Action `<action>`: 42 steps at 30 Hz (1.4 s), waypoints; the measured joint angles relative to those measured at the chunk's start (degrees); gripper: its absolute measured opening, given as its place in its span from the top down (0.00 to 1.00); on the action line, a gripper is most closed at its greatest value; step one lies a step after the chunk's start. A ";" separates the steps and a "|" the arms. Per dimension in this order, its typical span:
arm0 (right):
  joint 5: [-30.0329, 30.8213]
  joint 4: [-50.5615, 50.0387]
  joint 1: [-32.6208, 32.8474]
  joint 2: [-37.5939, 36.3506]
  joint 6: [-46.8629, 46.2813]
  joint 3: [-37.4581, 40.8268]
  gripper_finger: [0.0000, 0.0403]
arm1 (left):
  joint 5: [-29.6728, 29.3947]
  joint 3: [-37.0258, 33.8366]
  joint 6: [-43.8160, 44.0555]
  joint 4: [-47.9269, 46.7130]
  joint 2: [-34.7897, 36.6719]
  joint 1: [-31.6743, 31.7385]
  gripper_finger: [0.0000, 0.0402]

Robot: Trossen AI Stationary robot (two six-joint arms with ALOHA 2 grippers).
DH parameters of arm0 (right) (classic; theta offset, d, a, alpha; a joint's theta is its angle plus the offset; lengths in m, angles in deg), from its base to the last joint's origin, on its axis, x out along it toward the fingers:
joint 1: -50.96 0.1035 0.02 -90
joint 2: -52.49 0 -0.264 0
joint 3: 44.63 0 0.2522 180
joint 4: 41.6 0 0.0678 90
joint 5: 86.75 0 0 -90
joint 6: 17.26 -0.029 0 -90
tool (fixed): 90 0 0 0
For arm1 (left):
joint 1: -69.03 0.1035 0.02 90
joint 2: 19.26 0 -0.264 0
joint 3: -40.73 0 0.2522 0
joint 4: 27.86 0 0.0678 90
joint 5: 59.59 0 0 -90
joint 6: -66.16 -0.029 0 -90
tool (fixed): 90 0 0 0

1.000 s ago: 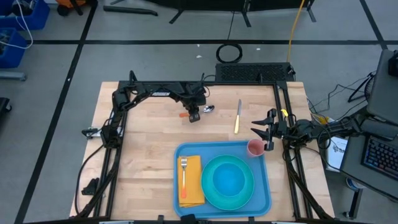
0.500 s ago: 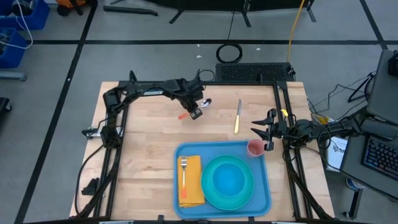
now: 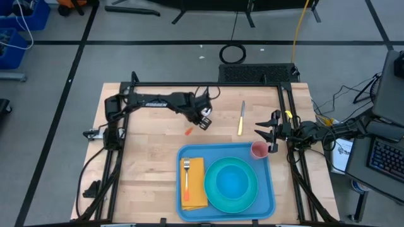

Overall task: Set up tray
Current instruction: Put the orange spoon on the orange table napkin to the right of the orange fork

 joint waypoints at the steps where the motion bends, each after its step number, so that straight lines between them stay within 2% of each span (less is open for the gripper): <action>1: 0.00 0.00 0.00 0.00 0.00 0.00 0.69 | -1.06 0.03 1.92 0.14 0.32 -1.20 0.98; 8: 0.02 0.02 -0.02 0.02 0.00 0.00 0.69 | -7.55 0.11 15.30 -1.21 3.37 -8.76 0.98; 14: 0.00 0.04 0.00 0.24 0.01 -0.01 0.69 | -10.56 0.01 29.18 -2.40 5.18 -16.25 0.98; 23: 0.00 0.44 -0.01 0.28 0.00 -0.01 0.69 | -17.84 0.03 48.73 -2.35 5.42 -28.61 0.98; 29: 0.00 0.42 0.00 0.28 0.00 0.00 0.69 | -24.86 0.03 61.83 -2.22 5.41 -36.03 0.98; 35: 0.00 0.43 -0.01 0.28 0.01 -0.02 0.69 | -24.52 0.03 70.95 -1.53 2.58 -40.46 0.98; 42: 0.00 0.44 0.00 0.28 0.00 0.00 0.69 | -23.20 0.01 76.00 4.09 -1.66 -43.38 0.98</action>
